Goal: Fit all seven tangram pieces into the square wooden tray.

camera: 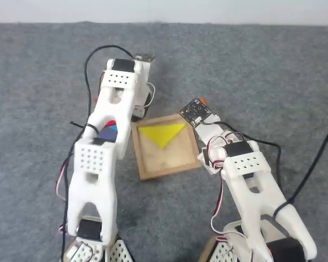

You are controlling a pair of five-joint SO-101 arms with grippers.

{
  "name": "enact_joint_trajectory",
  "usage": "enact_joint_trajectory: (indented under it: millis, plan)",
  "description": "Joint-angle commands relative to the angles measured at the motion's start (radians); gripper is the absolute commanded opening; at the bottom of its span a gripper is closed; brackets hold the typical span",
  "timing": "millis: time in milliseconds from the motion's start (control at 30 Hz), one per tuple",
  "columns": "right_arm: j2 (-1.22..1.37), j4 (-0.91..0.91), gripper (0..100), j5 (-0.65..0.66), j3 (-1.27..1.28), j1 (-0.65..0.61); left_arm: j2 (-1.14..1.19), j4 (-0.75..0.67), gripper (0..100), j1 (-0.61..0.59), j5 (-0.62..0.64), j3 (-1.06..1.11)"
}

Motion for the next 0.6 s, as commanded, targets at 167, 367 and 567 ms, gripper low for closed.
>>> enact_joint_trajectory:
  millis: [167,367,567]
  plan:
    - [-0.047,-0.018,0.9,-0.008,-0.003,0.01,-0.282,-0.147,2,-0.048,0.003,0.375]
    - [-0.047,-0.018,0.9,-0.008,-0.003,0.01,-0.442,-0.144,2,-0.098,0.11,0.414]
    - [-0.047,-0.018,0.9,-0.005,-0.003,0.01,-0.629,-0.218,17,-0.164,0.549,0.518]
